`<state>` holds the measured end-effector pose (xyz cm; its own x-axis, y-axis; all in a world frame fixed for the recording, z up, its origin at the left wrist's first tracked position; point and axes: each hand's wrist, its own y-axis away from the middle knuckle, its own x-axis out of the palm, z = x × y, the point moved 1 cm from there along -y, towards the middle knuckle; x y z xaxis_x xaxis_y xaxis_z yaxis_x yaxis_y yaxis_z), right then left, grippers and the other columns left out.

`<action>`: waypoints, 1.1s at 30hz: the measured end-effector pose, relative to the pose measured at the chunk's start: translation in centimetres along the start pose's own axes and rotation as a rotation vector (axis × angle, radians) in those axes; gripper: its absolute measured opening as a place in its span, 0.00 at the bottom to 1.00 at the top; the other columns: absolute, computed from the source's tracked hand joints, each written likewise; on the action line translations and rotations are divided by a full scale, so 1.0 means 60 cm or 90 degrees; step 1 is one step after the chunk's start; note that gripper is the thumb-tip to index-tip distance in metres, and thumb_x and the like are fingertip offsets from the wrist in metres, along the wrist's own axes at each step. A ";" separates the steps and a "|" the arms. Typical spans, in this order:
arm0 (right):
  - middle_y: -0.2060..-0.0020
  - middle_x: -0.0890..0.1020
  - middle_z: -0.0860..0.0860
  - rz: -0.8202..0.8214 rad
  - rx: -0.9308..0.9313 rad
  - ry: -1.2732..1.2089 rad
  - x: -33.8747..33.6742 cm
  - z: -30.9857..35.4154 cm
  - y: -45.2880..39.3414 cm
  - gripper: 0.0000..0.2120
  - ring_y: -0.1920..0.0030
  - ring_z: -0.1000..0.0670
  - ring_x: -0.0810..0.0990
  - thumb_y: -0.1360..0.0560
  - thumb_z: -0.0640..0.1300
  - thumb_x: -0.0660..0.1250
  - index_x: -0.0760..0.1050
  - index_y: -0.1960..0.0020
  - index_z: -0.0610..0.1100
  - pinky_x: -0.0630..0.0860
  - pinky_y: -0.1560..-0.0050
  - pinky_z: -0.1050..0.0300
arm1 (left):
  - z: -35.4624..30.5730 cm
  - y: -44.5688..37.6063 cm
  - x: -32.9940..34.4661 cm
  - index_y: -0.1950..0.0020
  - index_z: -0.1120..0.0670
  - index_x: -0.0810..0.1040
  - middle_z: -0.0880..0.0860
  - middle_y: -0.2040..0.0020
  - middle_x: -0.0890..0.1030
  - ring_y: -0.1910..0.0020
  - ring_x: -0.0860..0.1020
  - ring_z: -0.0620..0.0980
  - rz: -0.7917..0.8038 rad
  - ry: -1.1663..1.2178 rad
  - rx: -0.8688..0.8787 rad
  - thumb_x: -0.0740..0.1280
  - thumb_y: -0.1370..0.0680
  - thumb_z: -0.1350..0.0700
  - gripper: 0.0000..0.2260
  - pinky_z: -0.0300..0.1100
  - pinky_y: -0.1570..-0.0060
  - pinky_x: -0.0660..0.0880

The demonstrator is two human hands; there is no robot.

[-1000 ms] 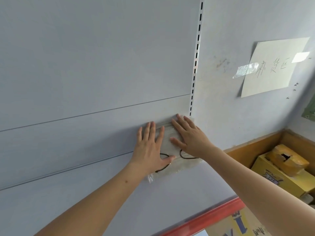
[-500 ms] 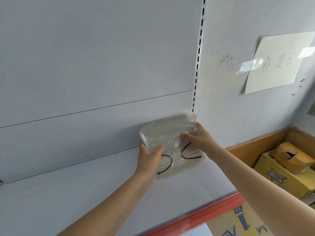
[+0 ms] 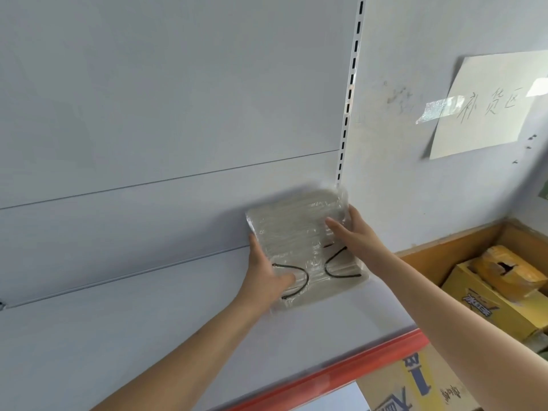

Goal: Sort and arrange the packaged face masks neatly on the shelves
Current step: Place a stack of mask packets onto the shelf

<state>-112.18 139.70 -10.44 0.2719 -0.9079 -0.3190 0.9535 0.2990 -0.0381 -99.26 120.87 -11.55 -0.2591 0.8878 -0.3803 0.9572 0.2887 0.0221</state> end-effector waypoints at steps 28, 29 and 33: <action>0.19 0.45 0.45 -0.115 -0.313 0.648 -0.017 -0.016 0.018 0.56 0.20 0.41 0.51 0.31 0.63 0.73 0.40 0.19 0.49 0.59 0.23 0.44 | 0.017 -0.027 -0.028 0.18 0.59 0.48 0.68 0.19 0.54 0.20 0.55 0.68 -0.231 -0.641 0.314 0.75 0.32 0.36 0.55 0.64 0.27 0.64; 0.19 0.43 0.45 -0.103 -0.329 0.666 -0.017 -0.015 0.014 0.56 0.20 0.41 0.50 0.31 0.64 0.73 0.40 0.19 0.50 0.56 0.23 0.44 | 0.015 -0.027 -0.029 0.18 0.58 0.48 0.67 0.19 0.53 0.20 0.53 0.68 -0.241 -0.663 0.352 0.74 0.31 0.36 0.54 0.65 0.26 0.63; 0.19 0.42 0.49 -0.011 -0.320 0.738 -0.031 -0.011 0.000 0.57 0.20 0.42 0.42 0.32 0.71 0.68 0.36 0.19 0.53 0.46 0.21 0.40 | 0.016 -0.031 -0.027 0.17 0.56 0.45 0.68 0.19 0.51 0.19 0.51 0.68 -0.232 -0.683 0.358 0.73 0.32 0.34 0.56 0.66 0.25 0.60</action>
<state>-112.78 141.58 -10.48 -0.2558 -0.1983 -0.9462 0.7321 0.5995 -0.3235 -100.49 118.55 -11.86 -0.5358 -0.0229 -0.8440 0.8435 0.0298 -0.5363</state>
